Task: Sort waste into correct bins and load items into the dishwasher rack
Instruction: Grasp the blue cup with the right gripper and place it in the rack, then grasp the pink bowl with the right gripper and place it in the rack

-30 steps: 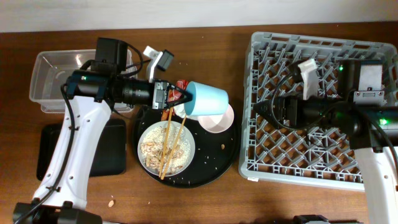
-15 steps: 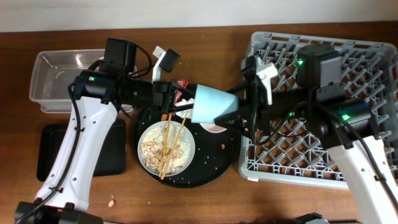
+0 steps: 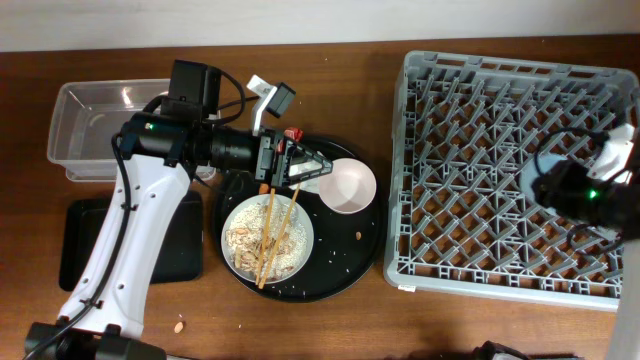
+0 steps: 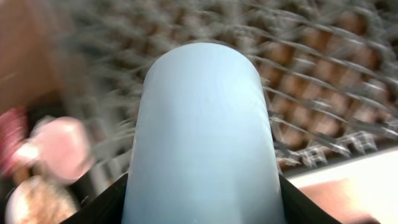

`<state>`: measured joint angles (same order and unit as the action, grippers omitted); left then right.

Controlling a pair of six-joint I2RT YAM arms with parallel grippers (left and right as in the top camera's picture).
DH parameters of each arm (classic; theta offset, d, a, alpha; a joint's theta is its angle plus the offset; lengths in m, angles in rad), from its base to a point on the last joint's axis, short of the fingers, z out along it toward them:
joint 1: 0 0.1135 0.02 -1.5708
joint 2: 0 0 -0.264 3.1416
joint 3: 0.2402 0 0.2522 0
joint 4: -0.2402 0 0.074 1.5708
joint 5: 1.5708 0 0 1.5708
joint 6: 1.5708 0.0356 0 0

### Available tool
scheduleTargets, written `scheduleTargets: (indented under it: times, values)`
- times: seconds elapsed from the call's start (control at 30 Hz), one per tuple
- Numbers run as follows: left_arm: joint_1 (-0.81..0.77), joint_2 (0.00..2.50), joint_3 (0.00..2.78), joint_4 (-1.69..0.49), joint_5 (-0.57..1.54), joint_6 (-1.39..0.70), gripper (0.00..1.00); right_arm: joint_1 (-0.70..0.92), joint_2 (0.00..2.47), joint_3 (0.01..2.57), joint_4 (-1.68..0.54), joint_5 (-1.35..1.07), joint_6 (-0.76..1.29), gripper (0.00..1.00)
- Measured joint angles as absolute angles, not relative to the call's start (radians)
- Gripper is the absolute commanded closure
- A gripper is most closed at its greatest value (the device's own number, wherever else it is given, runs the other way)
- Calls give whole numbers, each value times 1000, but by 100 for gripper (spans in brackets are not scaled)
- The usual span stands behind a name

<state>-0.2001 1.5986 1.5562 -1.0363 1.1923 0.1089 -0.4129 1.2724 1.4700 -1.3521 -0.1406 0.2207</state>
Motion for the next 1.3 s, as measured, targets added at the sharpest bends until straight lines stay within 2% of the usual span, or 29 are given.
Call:
scheduleTargets:
  times: [0.1, 0.13, 0.17, 0.2, 0.33, 0.43, 0.47, 0.53, 0.6, 0.63, 0.67, 0.7, 0.73, 0.9, 1.0, 1.07, 1.1, 1.3]
  values:
    - [-200, 1599, 1556, -1039, 1187, 109, 1, -417, 1466, 1470, -1414, 4, 300, 31]
    - [-200, 1599, 1556, -1039, 1187, 109, 1, -417, 1539, 1470, -1421, 31, 312, 26]
    - [-200, 1599, 1556, -1040, 1185, 109, 1, -417, 1590, 1470, -1429, 42, 314, 7]
    - [-200, 1599, 1556, -1039, 1185, 109, 1, -417, 1655, 1470, -1443, 53, 317, 2]
    - [-200, 1599, 1556, -1039, 1184, 109, 1, -416, 1724, 1469, -1455, 20, 292, 1]
    - [-200, 1599, 1556, -1032, 1184, 109, 1, -359, 1653, 1507, -1427, -159, 194, 10]
    - [-197, 1599, 1556, -1028, 1161, 96, 1, -297, 1586, 1521, -1381, -223, 171, 11]
    - [-168, 1598, 1569, -1034, 1018, 12, 1, -79, 1419, 1552, -1283, -347, 152, 24]
    - [-122, 1571, 1617, -1093, 780, -111, 1, 191, 1390, 1565, -1170, -312, 210, 27]
    - [-90, 1536, 1656, -1139, 641, -165, 1, 276, 1415, 1565, -1160, -258, 250, 28]
    - [-72, 1511, 1674, -1158, 585, -185, 1, 358, 1463, 1565, -1147, -192, 303, 33]
    - [-18, 1423, 1721, -1206, 412, -233, 1, 432, 1549, 1564, -1125, -113, 365, 34]
    - [4, 1372, 1740, -1222, 342, -251, 1, 471, 1617, 1562, -1111, -39, 418, 40]
    - [32, 1282, 1751, -1351, 117, -281, 1, 505, 1937, 1555, -1023, 109, 539, 50]
    - [32, 1287, 1750, -1369, 93, -281, 1, 505, 2015, 1555, -997, 117, 550, 58]
    - [32, 1287, 1750, -1370, 88, -282, 1, 500, 2077, 1555, -991, 116, 552, 77]
    - [32, 1287, 1750, -1370, 85, -282, 1, 496, 2087, 1555, -994, 112, 554, 94]
    - [32, 1287, 1750, -1370, 84, -282, 1, 472, 2072, 1596, -1075, 72, 556, 96]
